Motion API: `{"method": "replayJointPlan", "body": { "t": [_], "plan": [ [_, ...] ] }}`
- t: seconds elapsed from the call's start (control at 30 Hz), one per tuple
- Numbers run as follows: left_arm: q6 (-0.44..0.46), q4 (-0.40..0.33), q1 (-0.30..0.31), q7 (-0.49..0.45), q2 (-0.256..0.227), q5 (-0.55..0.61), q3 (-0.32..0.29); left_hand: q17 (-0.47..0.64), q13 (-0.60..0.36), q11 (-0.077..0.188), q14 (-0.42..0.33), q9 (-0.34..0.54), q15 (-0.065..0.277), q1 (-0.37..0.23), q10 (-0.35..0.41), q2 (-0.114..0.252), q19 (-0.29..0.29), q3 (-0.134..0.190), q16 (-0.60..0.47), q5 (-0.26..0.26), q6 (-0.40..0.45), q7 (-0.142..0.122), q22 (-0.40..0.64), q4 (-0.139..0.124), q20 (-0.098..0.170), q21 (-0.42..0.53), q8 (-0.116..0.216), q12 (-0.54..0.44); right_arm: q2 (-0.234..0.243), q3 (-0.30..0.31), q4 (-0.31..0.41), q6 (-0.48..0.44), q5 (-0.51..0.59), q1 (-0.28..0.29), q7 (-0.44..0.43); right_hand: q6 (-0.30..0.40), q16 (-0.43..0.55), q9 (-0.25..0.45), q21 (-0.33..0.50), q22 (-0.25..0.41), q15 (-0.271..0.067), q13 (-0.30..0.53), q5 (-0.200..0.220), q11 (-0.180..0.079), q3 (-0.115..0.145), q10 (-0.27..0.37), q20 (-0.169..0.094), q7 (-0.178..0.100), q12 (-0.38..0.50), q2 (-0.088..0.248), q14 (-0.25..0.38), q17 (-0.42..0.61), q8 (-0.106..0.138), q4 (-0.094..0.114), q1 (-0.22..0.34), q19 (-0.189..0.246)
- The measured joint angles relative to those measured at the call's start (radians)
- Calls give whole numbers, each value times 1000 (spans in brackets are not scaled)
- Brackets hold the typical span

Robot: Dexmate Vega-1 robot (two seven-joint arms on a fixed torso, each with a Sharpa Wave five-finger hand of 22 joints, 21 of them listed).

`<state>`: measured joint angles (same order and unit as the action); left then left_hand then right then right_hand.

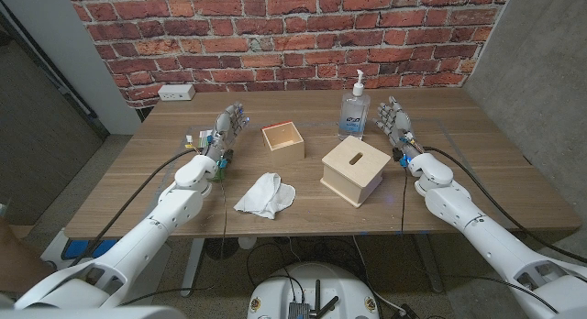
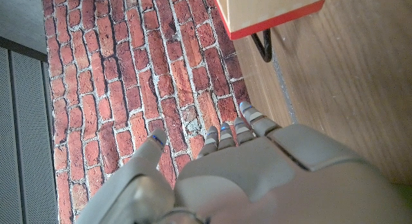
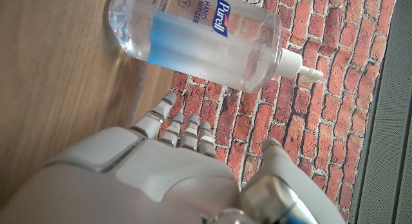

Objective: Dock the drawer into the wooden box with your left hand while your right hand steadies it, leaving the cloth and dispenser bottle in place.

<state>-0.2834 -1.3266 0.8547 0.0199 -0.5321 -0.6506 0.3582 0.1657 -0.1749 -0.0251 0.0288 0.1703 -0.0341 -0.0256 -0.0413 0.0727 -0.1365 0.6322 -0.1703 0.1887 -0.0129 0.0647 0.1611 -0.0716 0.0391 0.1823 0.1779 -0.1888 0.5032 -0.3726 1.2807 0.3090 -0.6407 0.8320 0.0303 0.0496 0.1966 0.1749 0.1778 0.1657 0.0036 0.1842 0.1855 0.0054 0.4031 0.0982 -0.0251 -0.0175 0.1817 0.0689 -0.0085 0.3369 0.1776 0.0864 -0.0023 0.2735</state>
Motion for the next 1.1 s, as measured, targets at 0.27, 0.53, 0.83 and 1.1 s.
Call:
{"method": "replayJointPlan", "body": {
  "t": [0.27, 0.53, 0.83, 1.1],
  "plan": [
    [22, -48, 19, -27, -24, 3, -11, 0, 0, 0, 0, 0, 0, -4, 0, 4, 0, 5, 0, 0, 0, 0, 0, 5, 0, 0, 0, 0, 1, 0, -3, 12, 7, -2, 3, 0, 0, 0, 0, 0, 0, 0, 0, 0, 0, 0, 0, 0, 0, 0, 0, 0, 0, 0, 0, 0],
    [44, -87, 30, -40, -47, 7, -19, -3, 0, 0, 0, 0, 0, -8, 0, 8, 0, 12, -4, 0, 0, 0, 0, 12, 0, 0, 0, 0, 10, 5, 17, 15, 9, 9, -3, 5, 0, 0, 0, 0, -9, 0, 0, -15, 0, 7, -4, -5, 0, 0, -2, -3, 4, 0, 0, -4],
    [59, -135, 46, -65, -76, 27, -29, -3, 0, 6, -13, 0, 13, -13, 6, 13, 17, 13, -4, 0, 4, -4, 0, 28, -2, -3, 4, -4, 20, 12, 31, 20, 9, 22, -7, 5, 0, 0, -1, 0, -9, -3, 0, -15, 0, 7, -9, -5, 0, -4, -2, -8, 4, 0, 4, -9],
    [89, -193, 65, -100, -111, 53, -37, -3, 0, 24, -37, 0, 18, -46, 31, 24, 22, 20, -4, -3, 26, -1, 0, 85, -7, -5, 8, -8, 27, 19, 40, 30, 10, 32, -8, 11, 0, 0, -1, 0, -9, -3, 8, -14, 0, 7, -9, 0, 0, -4, -2, -8, 4, 0, 4, -9]
  ]
}}
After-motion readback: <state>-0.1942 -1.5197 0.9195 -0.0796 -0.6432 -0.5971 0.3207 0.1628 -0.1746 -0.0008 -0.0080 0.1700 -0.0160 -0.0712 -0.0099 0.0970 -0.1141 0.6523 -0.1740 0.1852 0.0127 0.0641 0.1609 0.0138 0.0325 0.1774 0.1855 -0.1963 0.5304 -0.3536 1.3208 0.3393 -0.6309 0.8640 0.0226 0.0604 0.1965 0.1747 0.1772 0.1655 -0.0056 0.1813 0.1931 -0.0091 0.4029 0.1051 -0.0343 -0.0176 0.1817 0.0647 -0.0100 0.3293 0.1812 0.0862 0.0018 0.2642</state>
